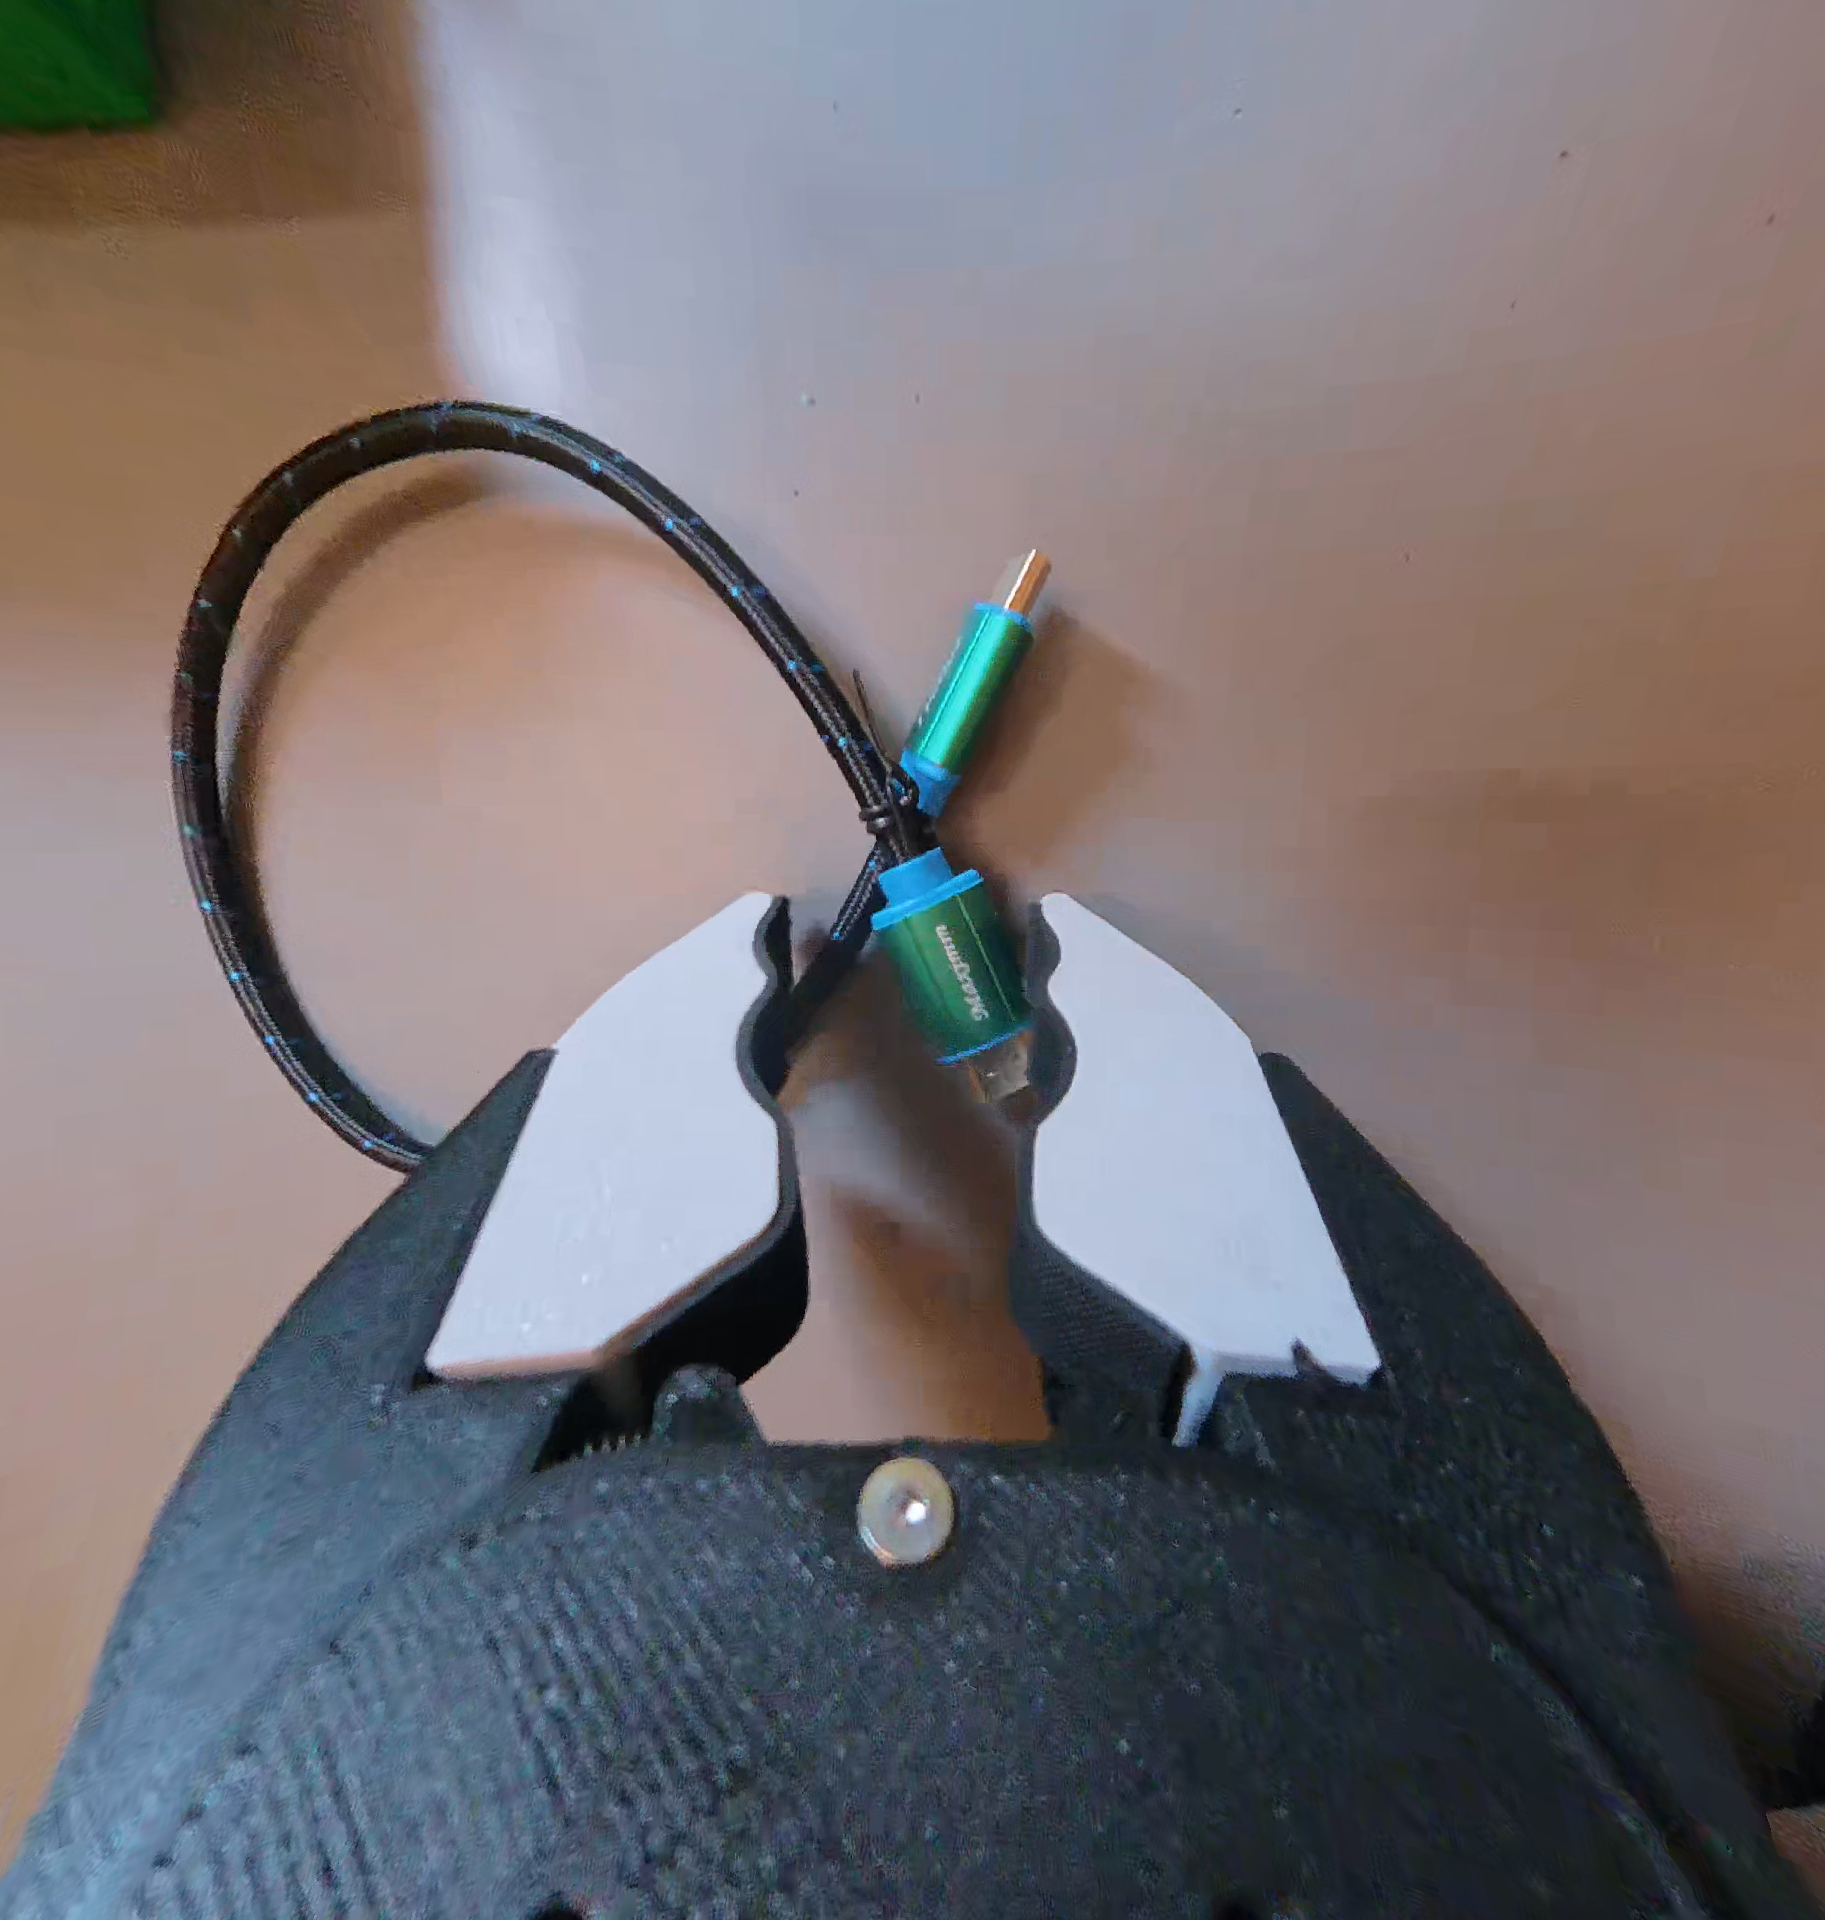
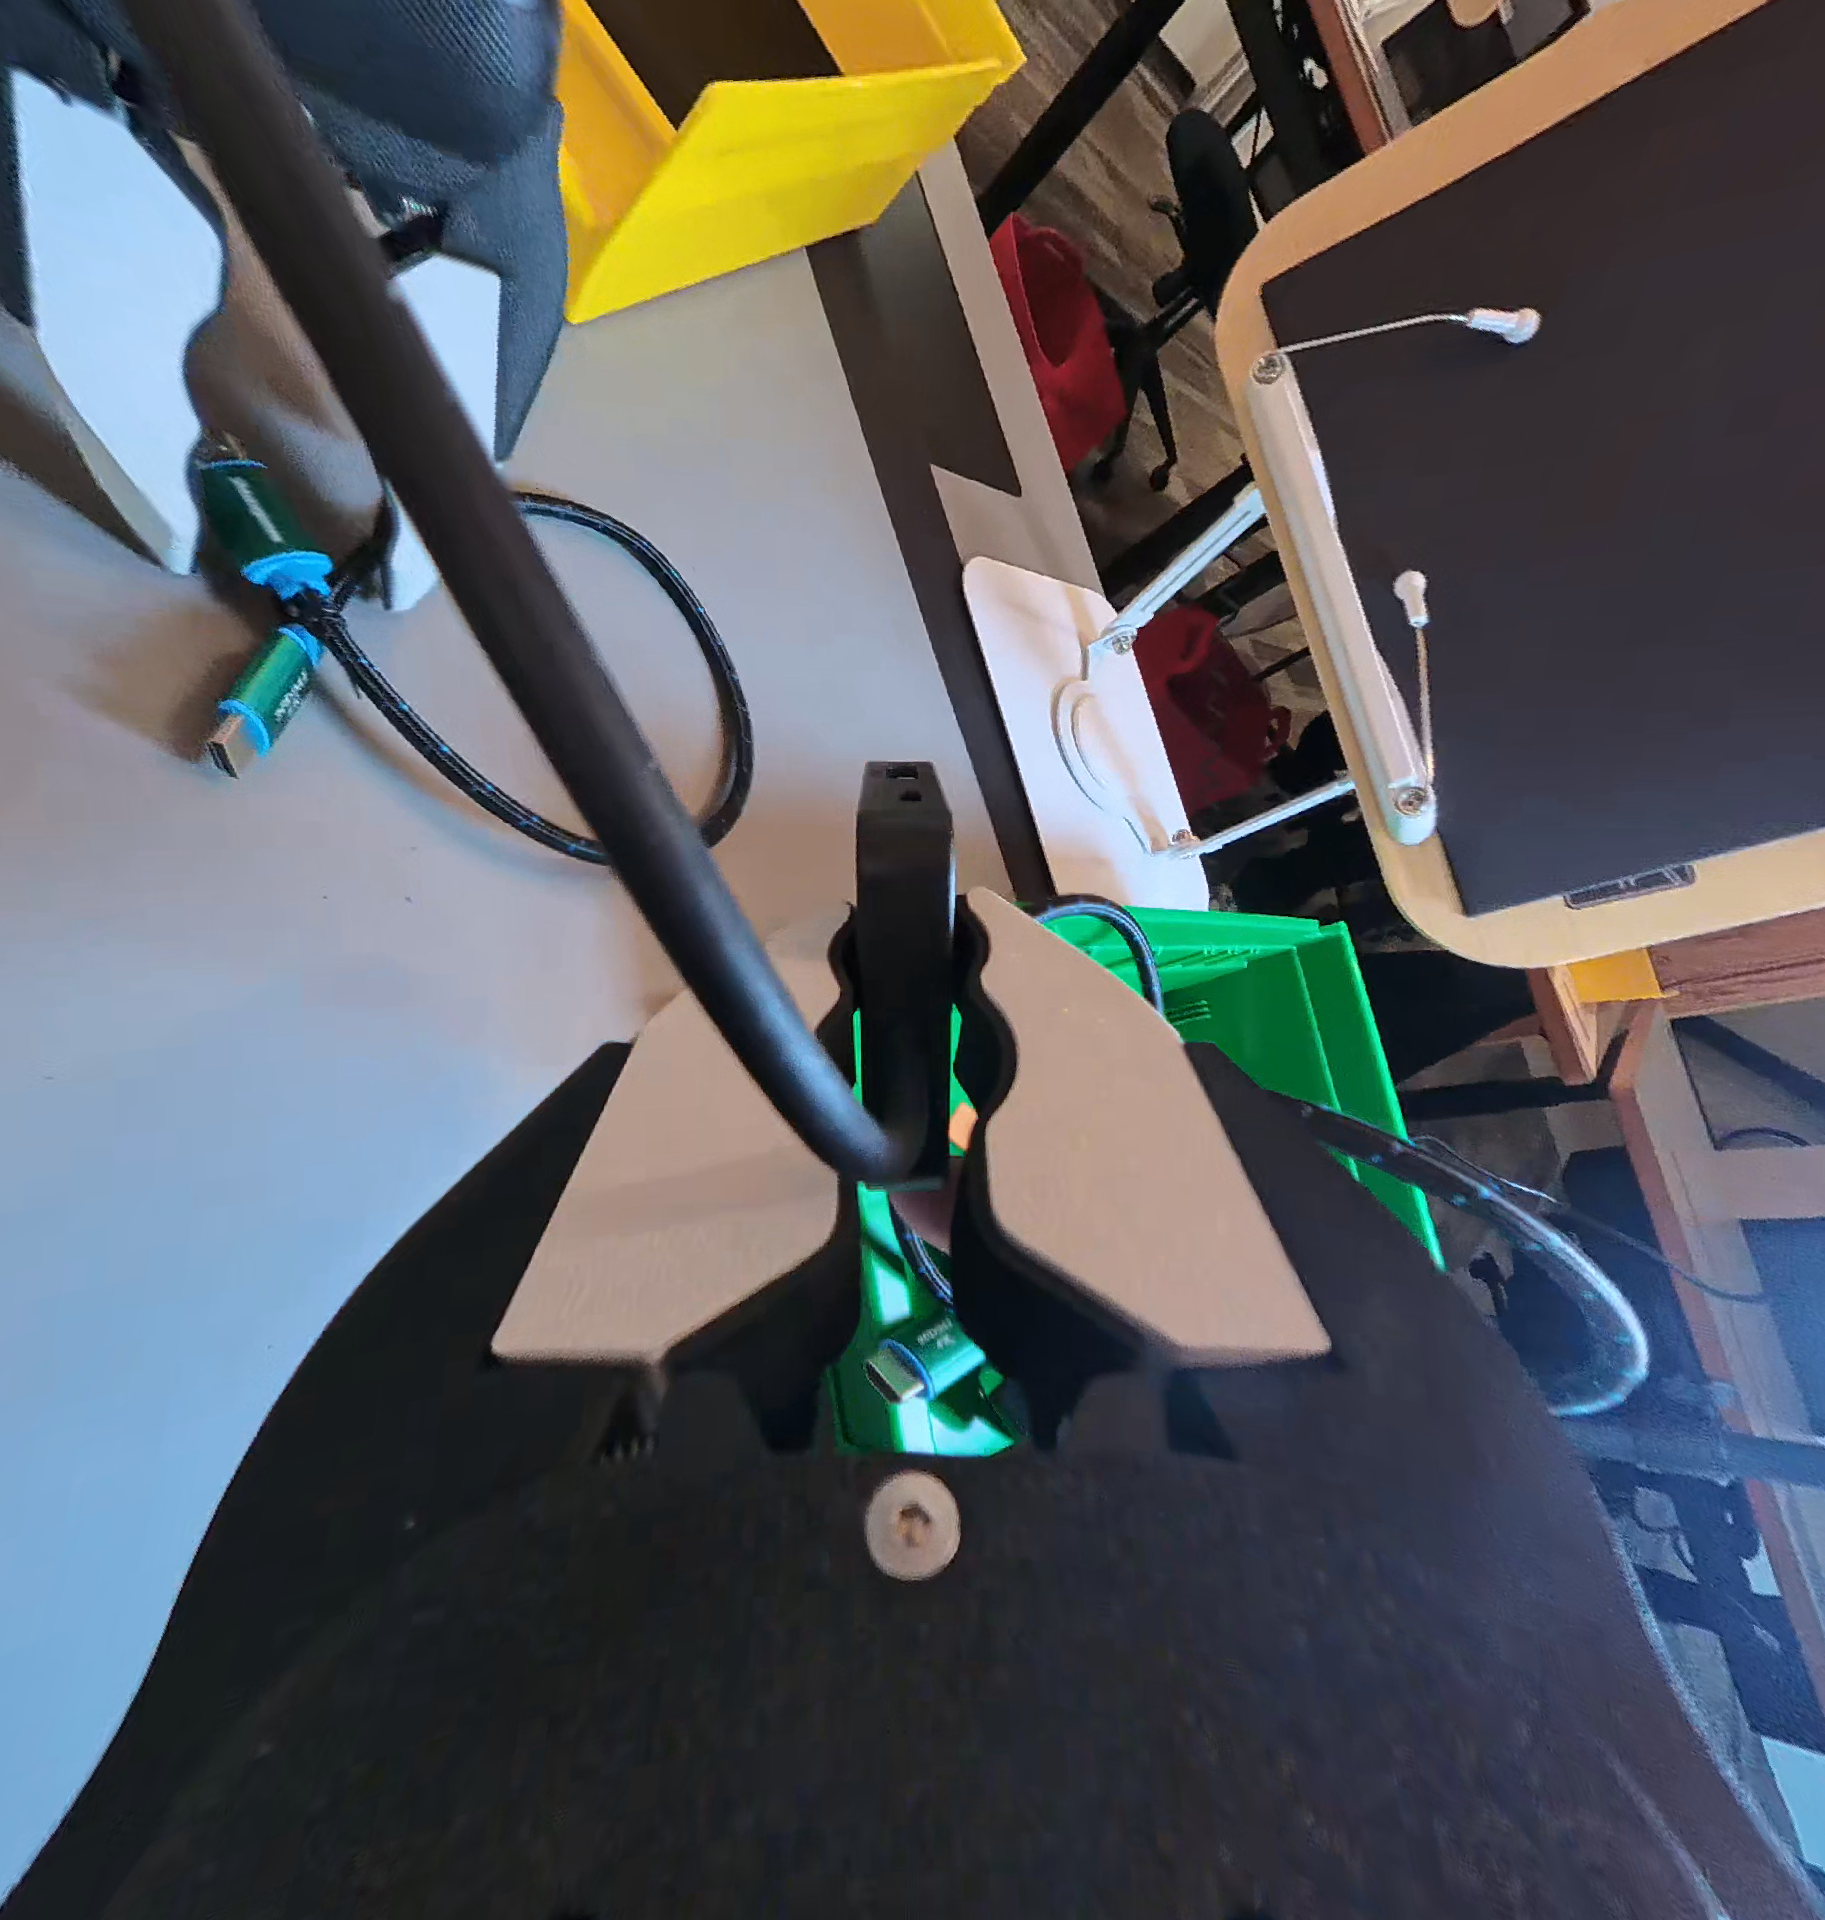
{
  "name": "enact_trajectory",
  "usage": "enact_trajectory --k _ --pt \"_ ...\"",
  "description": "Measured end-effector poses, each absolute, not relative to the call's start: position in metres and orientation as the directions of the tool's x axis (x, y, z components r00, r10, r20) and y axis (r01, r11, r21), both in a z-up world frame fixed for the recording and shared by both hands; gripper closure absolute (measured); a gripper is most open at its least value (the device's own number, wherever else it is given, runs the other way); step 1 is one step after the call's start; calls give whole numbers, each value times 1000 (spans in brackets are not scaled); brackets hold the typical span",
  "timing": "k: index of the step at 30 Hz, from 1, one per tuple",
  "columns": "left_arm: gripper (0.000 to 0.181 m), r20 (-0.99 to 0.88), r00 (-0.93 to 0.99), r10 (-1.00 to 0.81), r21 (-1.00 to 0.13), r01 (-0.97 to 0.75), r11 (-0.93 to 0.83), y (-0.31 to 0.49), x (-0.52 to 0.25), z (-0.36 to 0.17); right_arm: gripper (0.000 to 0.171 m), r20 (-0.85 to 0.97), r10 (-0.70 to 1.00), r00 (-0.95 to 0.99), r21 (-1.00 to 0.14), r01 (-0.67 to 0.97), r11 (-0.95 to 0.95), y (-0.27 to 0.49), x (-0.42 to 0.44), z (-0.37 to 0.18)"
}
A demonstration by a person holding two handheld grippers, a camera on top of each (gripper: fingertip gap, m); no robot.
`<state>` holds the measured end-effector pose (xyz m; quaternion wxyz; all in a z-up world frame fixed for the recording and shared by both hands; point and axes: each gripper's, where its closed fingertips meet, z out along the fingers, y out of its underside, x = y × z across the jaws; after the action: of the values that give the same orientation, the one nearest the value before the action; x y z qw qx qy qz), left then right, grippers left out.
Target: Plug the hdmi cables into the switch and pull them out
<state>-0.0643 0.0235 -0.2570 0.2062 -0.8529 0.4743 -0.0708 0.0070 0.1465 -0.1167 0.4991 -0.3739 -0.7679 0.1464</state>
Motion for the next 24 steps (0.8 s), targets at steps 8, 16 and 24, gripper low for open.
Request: enact_trajectory --k 8,16,24 --pt "138 147 463 -874 -537 -705 -463 -7 -9 -227 157 638 745 -194 -636 413 652 151 9 -111" --pt "137 13 459 -889 -369 -824 -430 -15 -56 -258 157 607 786 -116 -722 334 606 156 20 -84" --pt "173 65 640 -766 -296 -721 -627 -5 -50 -257 157 615 783 -91 -715 354 603 161 17 -85"
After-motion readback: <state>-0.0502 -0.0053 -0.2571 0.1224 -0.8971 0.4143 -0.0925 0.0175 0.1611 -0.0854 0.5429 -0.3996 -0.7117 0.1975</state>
